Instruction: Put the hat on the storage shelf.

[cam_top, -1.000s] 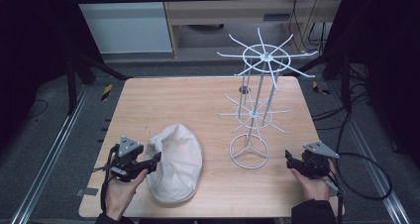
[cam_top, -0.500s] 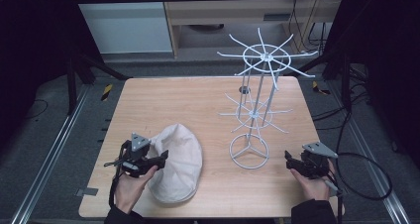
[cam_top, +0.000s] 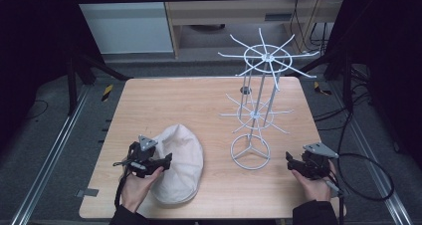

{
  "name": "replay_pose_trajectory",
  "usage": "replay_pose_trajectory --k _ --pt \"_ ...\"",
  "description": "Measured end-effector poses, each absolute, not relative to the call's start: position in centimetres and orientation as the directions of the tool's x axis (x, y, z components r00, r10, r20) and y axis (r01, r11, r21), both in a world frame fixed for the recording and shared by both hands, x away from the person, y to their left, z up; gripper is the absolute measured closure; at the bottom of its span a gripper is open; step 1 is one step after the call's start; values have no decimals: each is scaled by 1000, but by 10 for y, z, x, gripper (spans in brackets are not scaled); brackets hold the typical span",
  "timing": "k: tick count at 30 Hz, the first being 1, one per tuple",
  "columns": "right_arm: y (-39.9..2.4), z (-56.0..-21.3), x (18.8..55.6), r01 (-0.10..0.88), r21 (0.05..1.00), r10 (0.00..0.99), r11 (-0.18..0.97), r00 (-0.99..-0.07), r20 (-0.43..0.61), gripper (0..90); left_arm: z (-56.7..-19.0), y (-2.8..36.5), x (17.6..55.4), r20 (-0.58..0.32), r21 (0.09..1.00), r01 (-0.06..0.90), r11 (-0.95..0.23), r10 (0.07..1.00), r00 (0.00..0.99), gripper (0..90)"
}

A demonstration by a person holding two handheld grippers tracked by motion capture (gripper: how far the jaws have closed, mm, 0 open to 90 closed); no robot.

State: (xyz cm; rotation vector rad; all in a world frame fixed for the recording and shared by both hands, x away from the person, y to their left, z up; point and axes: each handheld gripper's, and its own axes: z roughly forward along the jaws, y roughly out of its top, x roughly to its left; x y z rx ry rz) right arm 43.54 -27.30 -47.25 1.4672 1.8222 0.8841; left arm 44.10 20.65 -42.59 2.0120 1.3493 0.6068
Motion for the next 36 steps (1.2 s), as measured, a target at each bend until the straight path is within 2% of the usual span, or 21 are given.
replay_pose_trajectory --k 10,17,24,25,36 --pt "-273 -473 436 561 813 981 155 -183 -61 227 -437 205 450 19 692 669 -269 934 356 352" --pt "-272 -474 437 563 811 980 160 -189 -62 229 -441 204 453 24 681 679 -274 935 354 412" --pt "-273 -474 437 562 811 980 159 -188 -62 231 -443 205 455 15 665 695 -273 936 353 531" --pt "-273 -474 437 564 810 980 160 -189 -61 232 -443 206 456 12 662 700 -269 937 350 574" --pt "-273 -475 438 568 807 980 162 -190 -62 236 -438 215 457 -23 690 687 -225 943 332 819"
